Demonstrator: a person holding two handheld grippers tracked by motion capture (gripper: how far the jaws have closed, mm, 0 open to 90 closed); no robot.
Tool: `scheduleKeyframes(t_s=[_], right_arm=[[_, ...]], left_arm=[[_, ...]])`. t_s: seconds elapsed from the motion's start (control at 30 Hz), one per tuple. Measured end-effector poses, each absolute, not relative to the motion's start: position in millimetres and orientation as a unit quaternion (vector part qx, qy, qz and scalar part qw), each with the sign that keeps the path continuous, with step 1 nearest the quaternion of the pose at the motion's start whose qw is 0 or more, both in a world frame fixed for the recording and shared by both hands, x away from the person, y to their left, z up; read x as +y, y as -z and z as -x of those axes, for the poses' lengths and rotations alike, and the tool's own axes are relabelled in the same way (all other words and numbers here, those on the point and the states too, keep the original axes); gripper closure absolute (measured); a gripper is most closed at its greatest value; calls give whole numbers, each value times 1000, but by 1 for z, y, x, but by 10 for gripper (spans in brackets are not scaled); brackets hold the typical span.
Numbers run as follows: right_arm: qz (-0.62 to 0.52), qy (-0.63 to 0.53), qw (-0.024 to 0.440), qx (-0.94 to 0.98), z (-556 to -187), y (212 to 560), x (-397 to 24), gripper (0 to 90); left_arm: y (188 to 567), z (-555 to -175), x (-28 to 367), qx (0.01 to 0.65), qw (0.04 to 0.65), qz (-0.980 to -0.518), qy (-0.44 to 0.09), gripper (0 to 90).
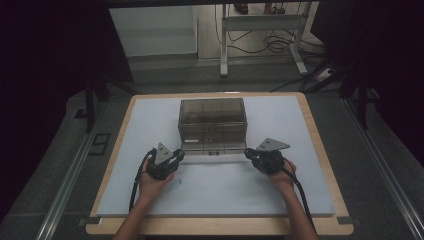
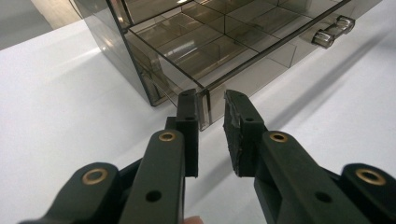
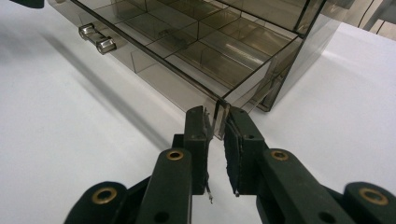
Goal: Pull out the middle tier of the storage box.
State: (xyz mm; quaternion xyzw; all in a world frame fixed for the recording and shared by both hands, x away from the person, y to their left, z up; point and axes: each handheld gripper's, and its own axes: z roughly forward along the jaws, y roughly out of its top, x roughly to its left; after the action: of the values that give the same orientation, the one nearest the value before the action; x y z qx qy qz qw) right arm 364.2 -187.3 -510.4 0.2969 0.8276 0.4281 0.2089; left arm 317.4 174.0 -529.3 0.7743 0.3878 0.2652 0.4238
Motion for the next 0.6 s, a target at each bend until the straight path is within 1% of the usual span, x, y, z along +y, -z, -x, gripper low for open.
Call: scheduleKeyframes(t_s=[0.6], right_arm=[[-301, -429, 203, 827, -363, 517, -188, 766]], left_arm=[[533, -315, 173, 386, 416, -779, -267, 772]])
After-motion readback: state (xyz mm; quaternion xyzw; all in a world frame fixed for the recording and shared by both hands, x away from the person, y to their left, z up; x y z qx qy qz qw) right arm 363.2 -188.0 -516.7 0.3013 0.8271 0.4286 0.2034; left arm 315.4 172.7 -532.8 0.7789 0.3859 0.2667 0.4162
